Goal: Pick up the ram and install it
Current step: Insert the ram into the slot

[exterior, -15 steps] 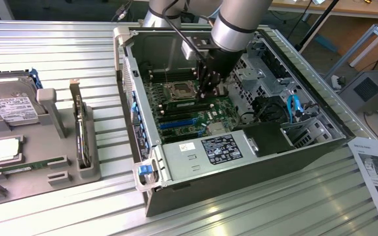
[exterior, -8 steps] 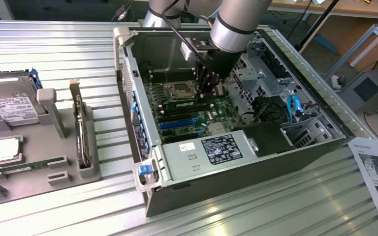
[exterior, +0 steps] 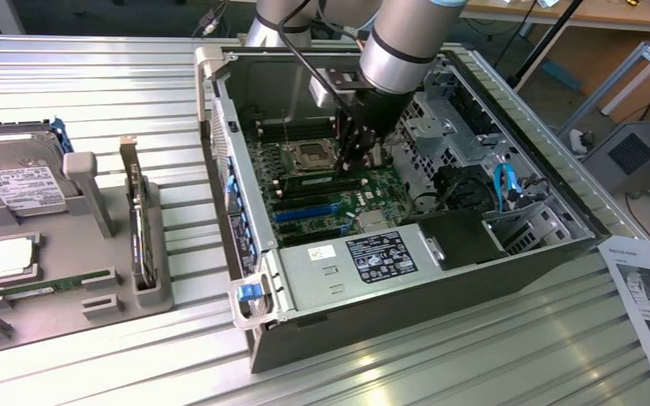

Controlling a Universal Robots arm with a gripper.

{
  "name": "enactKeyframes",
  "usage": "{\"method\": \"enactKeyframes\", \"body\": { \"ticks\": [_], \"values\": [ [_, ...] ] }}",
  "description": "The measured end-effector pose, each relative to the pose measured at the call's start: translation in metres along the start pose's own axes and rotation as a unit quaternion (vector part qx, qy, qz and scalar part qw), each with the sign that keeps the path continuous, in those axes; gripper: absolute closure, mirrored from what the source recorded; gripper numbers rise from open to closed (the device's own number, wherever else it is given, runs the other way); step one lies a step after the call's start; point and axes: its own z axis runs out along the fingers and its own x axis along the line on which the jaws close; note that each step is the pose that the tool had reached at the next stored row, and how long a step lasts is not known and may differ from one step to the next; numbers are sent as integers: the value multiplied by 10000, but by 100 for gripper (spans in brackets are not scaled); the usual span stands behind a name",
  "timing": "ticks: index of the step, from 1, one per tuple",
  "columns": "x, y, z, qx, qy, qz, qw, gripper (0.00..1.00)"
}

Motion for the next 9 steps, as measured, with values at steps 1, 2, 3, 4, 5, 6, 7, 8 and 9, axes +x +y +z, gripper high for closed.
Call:
{"method": "enactKeyframes", "body": {
  "ticks": [1, 2, 3, 4, 5, 6, 7, 8, 9],
  "values": [
    [-1, 0, 9, 0, -1, 0, 10000, 88],
    [-2, -1, 22, 0, -2, 0, 10000, 88],
    [-3, -1, 36, 0, -3, 0, 10000, 88],
    [-4, -2, 45, 0, -4, 0, 10000, 88],
    [-5, -2, 53, 0, -5, 0, 10000, 88],
    [-4, -2, 55, 0, -5, 0, 10000, 88],
    [-4, -2, 55, 0, -5, 0, 10000, 88],
    [-4, -2, 55, 0, -4, 0, 10000, 88],
    [-4, -2, 55, 0, -4, 0, 10000, 88]
  ]
}}
